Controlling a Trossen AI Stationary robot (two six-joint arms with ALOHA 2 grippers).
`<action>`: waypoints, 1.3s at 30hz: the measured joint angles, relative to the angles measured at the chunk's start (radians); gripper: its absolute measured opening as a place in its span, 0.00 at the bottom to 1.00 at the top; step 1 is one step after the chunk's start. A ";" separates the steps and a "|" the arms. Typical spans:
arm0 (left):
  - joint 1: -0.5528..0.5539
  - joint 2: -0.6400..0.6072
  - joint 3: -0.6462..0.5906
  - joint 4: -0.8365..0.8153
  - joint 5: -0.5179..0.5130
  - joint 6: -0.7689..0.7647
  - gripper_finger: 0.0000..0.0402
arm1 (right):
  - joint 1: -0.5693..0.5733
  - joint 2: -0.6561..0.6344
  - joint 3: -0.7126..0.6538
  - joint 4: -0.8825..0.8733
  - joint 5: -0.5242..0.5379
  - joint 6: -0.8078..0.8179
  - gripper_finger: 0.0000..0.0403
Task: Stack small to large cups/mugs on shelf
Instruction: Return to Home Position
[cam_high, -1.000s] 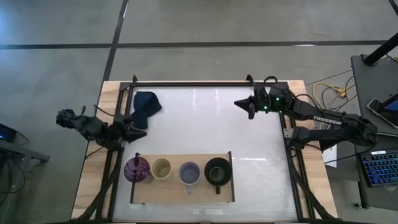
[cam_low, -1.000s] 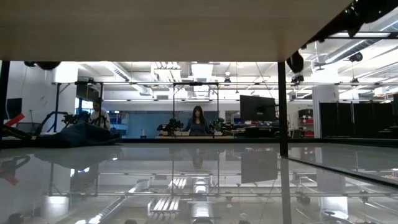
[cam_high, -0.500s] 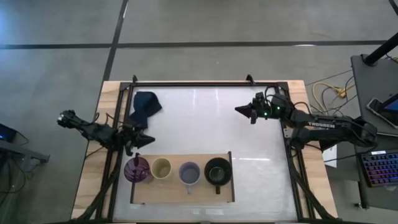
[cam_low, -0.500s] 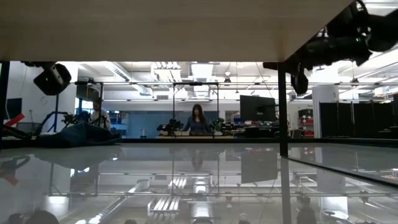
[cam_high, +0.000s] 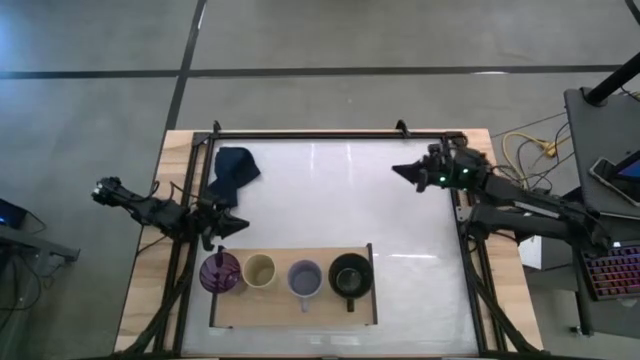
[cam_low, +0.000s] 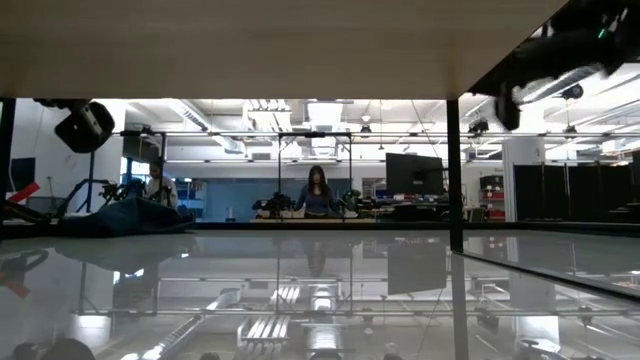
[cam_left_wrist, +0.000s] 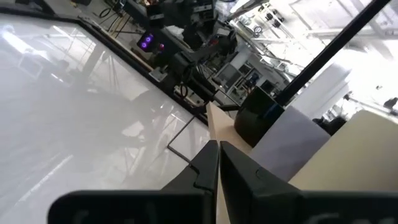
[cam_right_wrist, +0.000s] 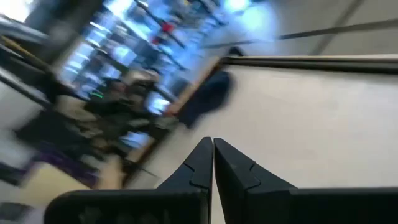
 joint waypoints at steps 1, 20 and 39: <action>0.000 0.000 0.000 0.000 0.000 0.015 0.00 | 0.001 -0.038 0.040 -0.119 0.026 -0.037 0.02; 0.000 -0.007 -0.001 0.006 0.000 0.065 0.00 | 0.121 -0.508 -0.119 -0.346 0.279 -0.046 0.02; 0.000 -0.003 -0.002 0.011 -0.016 0.065 0.00 | 0.121 -0.662 -0.359 -0.147 0.232 -0.024 0.02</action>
